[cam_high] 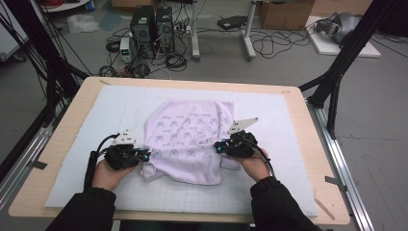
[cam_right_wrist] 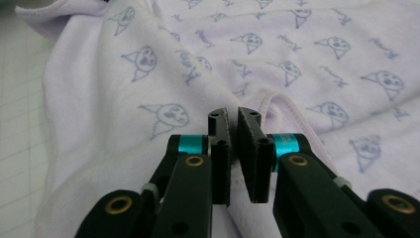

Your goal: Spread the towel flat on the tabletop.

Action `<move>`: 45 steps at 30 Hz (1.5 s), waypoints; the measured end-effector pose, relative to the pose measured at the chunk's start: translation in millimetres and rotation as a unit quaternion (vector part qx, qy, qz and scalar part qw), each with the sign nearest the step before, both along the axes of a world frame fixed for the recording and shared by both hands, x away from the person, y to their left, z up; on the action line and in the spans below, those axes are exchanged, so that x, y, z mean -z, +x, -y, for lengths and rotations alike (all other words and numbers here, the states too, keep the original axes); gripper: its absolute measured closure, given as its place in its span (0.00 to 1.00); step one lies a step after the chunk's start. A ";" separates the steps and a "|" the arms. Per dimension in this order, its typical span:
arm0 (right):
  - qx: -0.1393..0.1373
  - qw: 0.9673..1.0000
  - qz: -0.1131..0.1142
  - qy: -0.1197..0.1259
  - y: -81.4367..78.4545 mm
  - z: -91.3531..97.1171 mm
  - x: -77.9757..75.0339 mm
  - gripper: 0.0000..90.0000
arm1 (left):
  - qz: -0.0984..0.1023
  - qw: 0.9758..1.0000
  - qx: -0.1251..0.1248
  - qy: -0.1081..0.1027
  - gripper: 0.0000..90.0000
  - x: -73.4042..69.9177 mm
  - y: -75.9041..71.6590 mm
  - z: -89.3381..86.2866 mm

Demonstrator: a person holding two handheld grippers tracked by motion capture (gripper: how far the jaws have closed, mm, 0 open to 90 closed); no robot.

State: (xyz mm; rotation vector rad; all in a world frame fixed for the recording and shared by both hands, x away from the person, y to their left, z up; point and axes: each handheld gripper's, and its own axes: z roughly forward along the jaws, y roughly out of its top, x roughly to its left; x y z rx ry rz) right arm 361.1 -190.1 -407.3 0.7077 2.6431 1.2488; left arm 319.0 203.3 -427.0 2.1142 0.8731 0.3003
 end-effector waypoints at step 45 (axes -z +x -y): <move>-0.110 0.991 0.062 0.044 -111.5 25.2 -42.6 0.80 | 0.024 0.997 0.062 -0.040 0.63 -36.7 -89.4 -13.7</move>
